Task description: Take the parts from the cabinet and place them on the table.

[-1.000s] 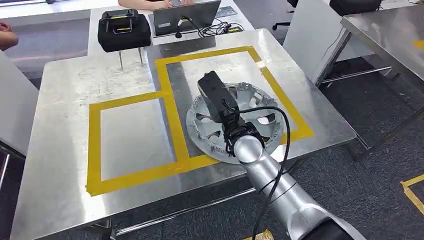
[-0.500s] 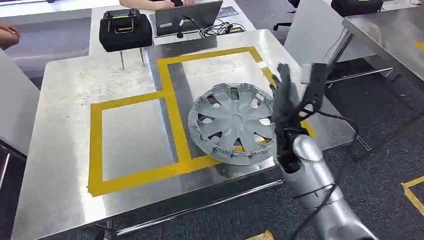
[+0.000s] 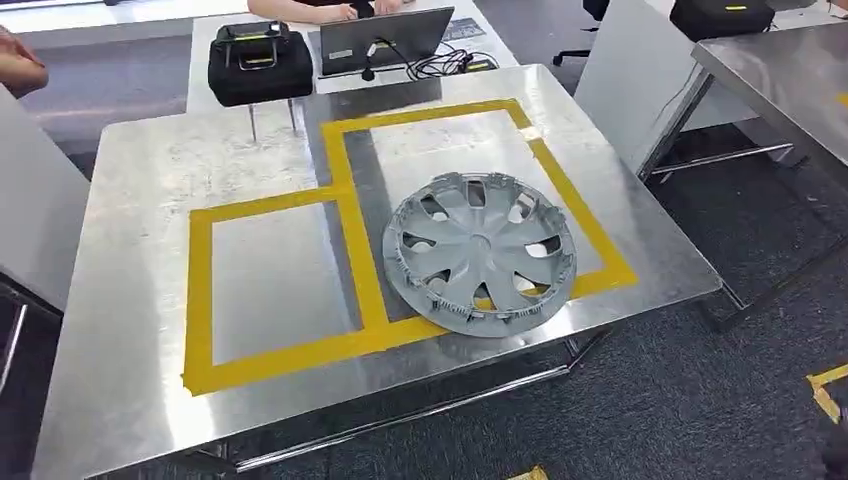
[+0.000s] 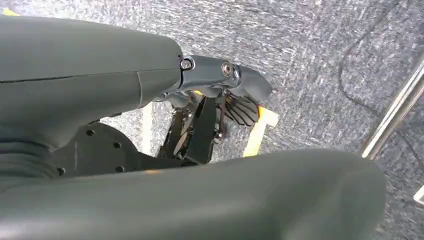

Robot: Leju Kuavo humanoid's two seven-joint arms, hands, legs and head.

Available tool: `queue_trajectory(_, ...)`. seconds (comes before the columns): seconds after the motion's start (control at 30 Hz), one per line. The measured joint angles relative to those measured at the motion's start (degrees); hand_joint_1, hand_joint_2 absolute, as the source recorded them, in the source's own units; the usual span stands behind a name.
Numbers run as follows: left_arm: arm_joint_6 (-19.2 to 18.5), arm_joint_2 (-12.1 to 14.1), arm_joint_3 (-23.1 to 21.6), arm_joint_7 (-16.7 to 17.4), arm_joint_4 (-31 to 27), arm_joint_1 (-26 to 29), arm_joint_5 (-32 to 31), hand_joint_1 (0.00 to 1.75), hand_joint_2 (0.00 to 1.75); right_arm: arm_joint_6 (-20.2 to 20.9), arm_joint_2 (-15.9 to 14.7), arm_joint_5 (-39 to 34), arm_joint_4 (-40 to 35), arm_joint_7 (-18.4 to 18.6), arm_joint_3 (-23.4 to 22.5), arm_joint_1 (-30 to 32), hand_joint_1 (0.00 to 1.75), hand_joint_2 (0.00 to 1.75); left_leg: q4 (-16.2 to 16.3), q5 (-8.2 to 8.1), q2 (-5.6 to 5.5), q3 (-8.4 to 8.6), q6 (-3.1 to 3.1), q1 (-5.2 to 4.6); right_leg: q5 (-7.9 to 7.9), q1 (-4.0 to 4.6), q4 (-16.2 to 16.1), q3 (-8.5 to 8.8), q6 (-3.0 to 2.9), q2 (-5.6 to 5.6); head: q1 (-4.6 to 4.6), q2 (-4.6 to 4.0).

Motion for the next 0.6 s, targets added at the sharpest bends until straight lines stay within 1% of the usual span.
queue_trajectory(0.03, 0.00, 0.00, 0.31, 0.26, 0.02, 0.04, 0.20, 0.00, 0.00, 1.22, 0.15, 0.68, 3.78, -1.07, -1.14, 1.22, 0.00, 0.00, 0.03, 0.06, -0.02, -0.21, -0.07, -0.04, -1.95, -0.40, 4.55, -2.27, 0.28, 0.00, 0.17, 0.00)
queue_trajectory(0.07, 0.00, 0.00, 0.57, 0.44, 0.02, 0.14, 0.37, 0.00, 0.00, 2.30, 0.39, 1.36, 7.44, -1.67, -1.98, 2.13, 0.00, 0.00, 0.14, 0.11, -0.02, -0.46, -0.15, -0.07, -2.57, -0.73, 7.12, -3.60, 0.51, 0.00, 0.35, 0.00)
queue_trajectory(0.1, 0.02, 0.04, 0.85, 0.72, 0.04, 0.27, 0.57, 0.00, 0.00, 3.33, 0.81, 2.50, 12.76, -2.08, -2.85, 2.22, 0.00, 0.00, 0.34, 0.17, 0.09, -0.70, -0.25, -0.07, -1.82, -1.00, 6.82, -3.54, 0.68, -0.01, 0.37, 0.00)
queue_trajectory(0.13, 0.04, 0.11, 1.09, 0.77, 0.04, 0.25, 0.68, 0.00, 0.00, 3.61, 1.18, 3.63, 17.83, -1.99, -3.41, 2.11, 0.00, 0.00, 0.59, 0.21, 0.10, -0.98, -0.37, 0.02, -0.03, -1.29, 4.23, -2.30, 0.84, -0.03, 0.33, 0.00)
queue_trajectory(0.17, 0.04, 0.11, 1.20, 0.77, 0.04, 0.17, 0.70, 0.00, 0.00, 3.51, 1.75, 4.68, 22.05, -1.82, -3.61, 2.23, 0.00, 0.00, 0.94, 0.25, 0.09, -1.33, -0.54, 0.10, 2.26, -1.63, -0.20, -0.08, 0.97, -0.03, 0.50, 0.00)
queue_trajectory(0.2, 0.04, 0.11, 1.29, 0.77, 0.02, 0.10, 0.75, 0.00, 0.00, 3.33, 2.21, 5.32, 25.23, -1.57, -3.81, 2.47, 0.00, 0.00, 1.38, 0.21, 0.00, -1.73, -0.87, 0.10, 4.13, -1.95, -5.04, 2.48, 1.10, -0.02, 0.79, 0.00)
queue_trajectory(0.23, 0.15, 0.22, 1.55, 0.77, -0.04, 0.05, 0.77, 0.00, 0.00, 3.11, 3.14, 5.97, 28.85, -1.58, -3.85, 2.06, 0.00, 0.00, 1.91, 0.23, 0.02, -2.00, -1.42, 0.08, 4.35, -2.08, -7.40, 4.14, 1.04, 0.08, 0.99, 0.00)
queue_trajectory(0.27, 0.26, 0.30, 1.90, 0.79, -0.04, 0.02, 0.79, 0.00, 0.00, 2.48, 4.06, 6.88, 32.81, -0.97, -3.98, 1.62, 0.00, 0.00, 2.17, -0.03, 0.06, -2.03, -2.15, -0.20, 4.80, -1.57, -7.88, 3.12, 0.43, 0.45, 0.92, 0.00)
queue_trajectory(0.3, 0.26, 0.35, 2.17, 0.85, -0.13, -0.12, 0.79, 0.00, 0.00, 1.71, 5.05, 8.20, 36.01, 1.10, -3.94, 1.27, 0.00, 0.00, 1.97, 0.03, 0.06, -1.85, -2.64, -0.11, 4.85, -1.41, -7.34, 3.03, -0.21, 0.42, 0.57, 0.00)
queue_trajectory(0.33, 0.28, 0.35, 2.25, 1.09, -0.22, -0.16, 0.77, 0.00, 0.00, 0.59, 5.88, 9.85, 38.58, 2.98, -3.87, 1.14, 0.00, 0.00, 1.90, 0.02, 0.04, -1.77, -3.01, 0.06, 4.87, -1.17, -7.38, 3.19, -0.61, 0.36, 0.22, 0.00)
queue_trajectory(0.37, 0.33, 0.37, 2.30, 1.31, -0.28, -0.18, 0.77, 0.00, 0.00, -0.61, 7.13, 11.97, 41.12, 5.91, -3.52, 0.93, 0.00, 0.00, 1.79, 0.10, -0.02, -1.74, -3.39, 0.25, 4.94, -0.98, -7.39, 3.30, -1.09, 0.33, 0.20, 0.00)
queue_trajectory(0.4, 0.50, 0.53, 2.36, 1.58, -0.31, -0.08, 0.75, 0.00, 0.00, -1.73, 8.18, 14.15, 43.28, 9.30, -2.87, 0.78, 0.00, 0.00, 1.93, 0.15, -0.07, -2.30, -3.83, 0.33, 5.52, -1.27, -7.85, 3.37, -1.79, 0.01, 0.22, 0.00)
queue_trajectory(0.43, 0.79, 0.46, 2.36, 1.77, -0.35, 0.06, 0.72, 0.00, 0.00, -2.68, 9.53, 16.24, 44.99, 12.69, -1.97, 0.55, 0.00, 0.00, 3.27, -1.22, 0.77, -2.72, -4.03, 0.38, 5.90, -1.37, -7.97, 3.36, -2.24, -0.40, 0.13, 0.00)
queue_trajectory(0.47, 0.90, 0.39, 2.38, 1.79, -0.41, 0.03, 0.68, 0.00, 0.00, -3.17, 10.67, 17.46, 46.30, 14.72, -1.19, 0.51, 0.00, 0.00, 6.29, -4.25, 1.61, -3.81, -4.24, 0.40, 6.17, -1.33, -8.00, 3.05, -2.69, -0.37, -0.50, 0.00)
queue_trajectory(0.5, 1.01, 0.39, 2.38, 1.79, -0.46, -0.11, 0.66, 0.00, 0.00, -3.43, 11.79, 18.30, 47.84, 15.89, -0.42, 0.50, 0.00, 0.00, 10.71, -7.54, 1.88, -5.47, -4.39, 0.51, 6.43, -1.22, -7.99, 2.96, -2.88, -0.47, -0.99, 0.00)
queue_trajectory(0.53, 1.14, 0.44, 2.43, 1.77, -0.57, -0.16, 0.64, 0.00, 0.00, -3.41, 12.85, 19.47, 49.52, 17.54, 0.25, 0.43, 0.00, 0.00, 15.23, -10.18, 2.03, -6.97, -4.60, 0.53, 6.71, -1.19, -7.98, 2.95, -2.94, -0.67, -1.27, 0.00)
queue_trajectory(0.57, 1.27, 0.46, 2.45, 1.79, -0.63, -0.17, 0.61, 0.00, 0.00, -3.23, 13.55, 20.59, 50.76, 19.42, 1.06, 0.42, 0.00, 0.00, 18.38, -11.65, 2.06, -7.79, -4.74, 0.52, 7.01, -1.18, -7.89, 2.53, -2.93, -0.83, -1.53, 0.00)
queue_trajectory(0.6, 1.31, 0.46, 2.45, 1.88, -0.72, -0.09, 0.59, 0.00, 0.00, -2.80, 14.12, 21.68, 51.75, 21.24, 1.91, 0.43, 0.00, 0.00, 19.13, -11.64, 2.13, -7.44, -4.76, 0.53, 7.34, -1.18, -7.81, 2.12, -2.87, -0.89, -1.86, 0.00)
